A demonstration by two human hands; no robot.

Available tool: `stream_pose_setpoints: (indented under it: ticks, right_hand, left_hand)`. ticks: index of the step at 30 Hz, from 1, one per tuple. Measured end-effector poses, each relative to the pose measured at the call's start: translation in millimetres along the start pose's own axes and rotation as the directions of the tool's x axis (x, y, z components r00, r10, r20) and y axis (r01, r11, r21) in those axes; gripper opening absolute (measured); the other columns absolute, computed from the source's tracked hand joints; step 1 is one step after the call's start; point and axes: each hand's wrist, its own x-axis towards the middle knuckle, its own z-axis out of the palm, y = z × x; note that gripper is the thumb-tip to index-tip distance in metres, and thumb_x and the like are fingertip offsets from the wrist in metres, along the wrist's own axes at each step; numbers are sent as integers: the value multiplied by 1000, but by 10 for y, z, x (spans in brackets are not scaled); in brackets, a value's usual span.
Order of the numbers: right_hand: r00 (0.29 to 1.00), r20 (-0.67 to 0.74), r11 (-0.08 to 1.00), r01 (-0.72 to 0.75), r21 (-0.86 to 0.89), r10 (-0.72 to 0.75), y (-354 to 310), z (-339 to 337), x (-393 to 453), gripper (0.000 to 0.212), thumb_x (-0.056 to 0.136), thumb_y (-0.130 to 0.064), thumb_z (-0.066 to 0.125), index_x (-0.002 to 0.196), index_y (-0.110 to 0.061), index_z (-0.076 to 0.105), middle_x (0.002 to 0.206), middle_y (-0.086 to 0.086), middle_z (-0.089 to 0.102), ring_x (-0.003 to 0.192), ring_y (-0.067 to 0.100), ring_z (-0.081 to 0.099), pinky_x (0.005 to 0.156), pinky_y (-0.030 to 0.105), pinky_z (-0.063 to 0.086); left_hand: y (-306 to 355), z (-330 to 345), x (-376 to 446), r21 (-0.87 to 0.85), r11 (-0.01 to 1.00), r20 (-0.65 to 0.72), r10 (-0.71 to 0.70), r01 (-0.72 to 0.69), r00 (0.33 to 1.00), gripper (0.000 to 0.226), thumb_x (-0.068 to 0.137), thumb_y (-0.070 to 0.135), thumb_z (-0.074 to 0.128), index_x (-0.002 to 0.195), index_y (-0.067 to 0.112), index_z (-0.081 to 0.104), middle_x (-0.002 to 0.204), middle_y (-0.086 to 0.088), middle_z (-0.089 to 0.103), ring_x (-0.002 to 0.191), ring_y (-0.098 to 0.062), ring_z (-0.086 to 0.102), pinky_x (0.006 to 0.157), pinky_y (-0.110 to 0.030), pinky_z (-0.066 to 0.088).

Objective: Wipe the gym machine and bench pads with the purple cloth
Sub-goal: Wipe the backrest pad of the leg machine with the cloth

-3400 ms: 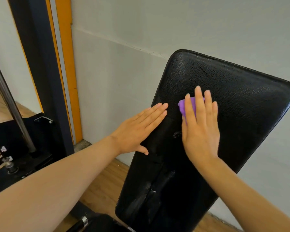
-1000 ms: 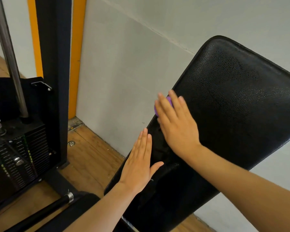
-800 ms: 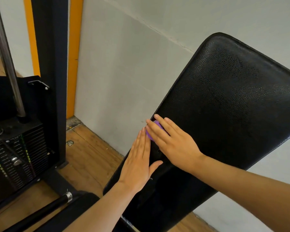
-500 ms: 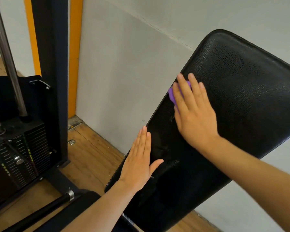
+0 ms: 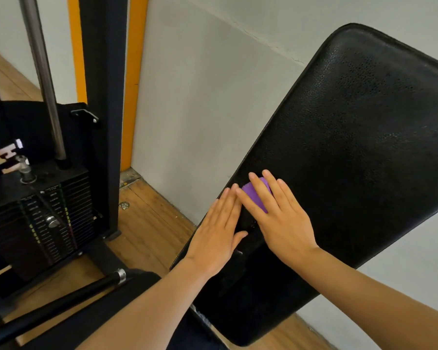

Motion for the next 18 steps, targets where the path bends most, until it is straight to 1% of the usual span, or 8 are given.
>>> stream_pose_setpoints:
  ticks: [2, 3, 5, 8, 11, 12, 15, 18]
  right_hand:
    - [1000, -20, 1000, -11, 15, 11, -6, 16, -11, 103, 72, -19, 80, 155, -12, 20, 161, 19, 11, 148, 38, 9, 120, 43, -1]
    - [1000, -24, 999, -13, 30, 13, -10, 27, -56, 100, 73, -18, 78, 155, -11, 22, 161, 19, 11, 149, 38, 9, 121, 43, -1]
    - [1000, -29, 999, 4, 52, -2, -28, 76, -259, 92, 76, -18, 75, 153, -10, 25, 162, 19, 12, 149, 37, 7, 122, 43, -1]
    - [999, -31, 995, 30, 100, -27, -101, 229, -759, 89, 74, -20, 78, 150, -9, 33, 161, 17, 15, 150, 35, 5, 122, 43, -1]
    - [999, -29, 991, 39, 126, -36, -194, 388, -1141, 93, 71, -22, 81, 150, -9, 34, 164, 14, 4, 149, 33, 3, 123, 42, -5]
    - [998, -41, 992, 46, 120, -41, -202, 416, -1174, 92, 72, -24, 81, 150, -10, 34, 164, 14, 4, 149, 33, 3, 123, 43, -6]
    - [995, -70, 995, 77, 69, -72, -148, 438, -1124, 84, 77, -28, 76, 149, -10, 37, 159, 18, 15, 150, 37, 7, 122, 45, -2]
    - [986, -89, 990, 142, 20, -140, -70, 408, -985, 88, 75, -27, 80, 148, -10, 34, 157, 20, 18, 148, 39, 14, 121, 46, -1]
  left_hand:
    - [54, -78, 1, -3, 999, 35, -35, 36, 999, 76, 105, 47, 30, 157, 13, -13, 164, -7, -17, 153, -20, -12, 124, -35, 9]
    - [88, -125, 9, -13, 998, 80, -62, 63, 995, 79, 105, 46, 33, 154, 14, -20, 161, -5, -27, 150, -18, -21, 125, -32, 1]
    - [173, -198, 16, -2, 996, 131, -90, 91, 987, 82, 105, 47, 37, 148, 14, -25, 157, -5, -35, 148, -16, -29, 124, -30, -6]
    - [286, -182, -67, -18, 992, 151, -120, 124, 981, 88, 103, 45, 45, 146, 14, -27, 156, -3, -38, 147, -14, -30, 123, -29, -7]
    - [344, -83, -204, 37, 993, 167, -119, 115, 979, 95, 101, 46, 49, 146, 14, -28, 156, -3, -39, 146, -14, -31, 125, -31, -4]
    - [352, -61, -230, 43, 992, 161, -121, 116, 979, 95, 101, 45, 50, 146, 15, -28, 156, -2, -39, 147, -14, -31, 125, -31, -3]
    - [397, -24, -251, 33, 989, 140, -147, 144, 979, 95, 101, 43, 51, 146, 16, -27, 156, -1, -39, 147, -14, -28, 126, -32, 0]
    - [436, 13, -267, 24, 984, 126, -176, 175, 976, 92, 102, 42, 49, 144, 18, -28, 153, 2, -41, 146, -12, -30, 126, -34, 2]
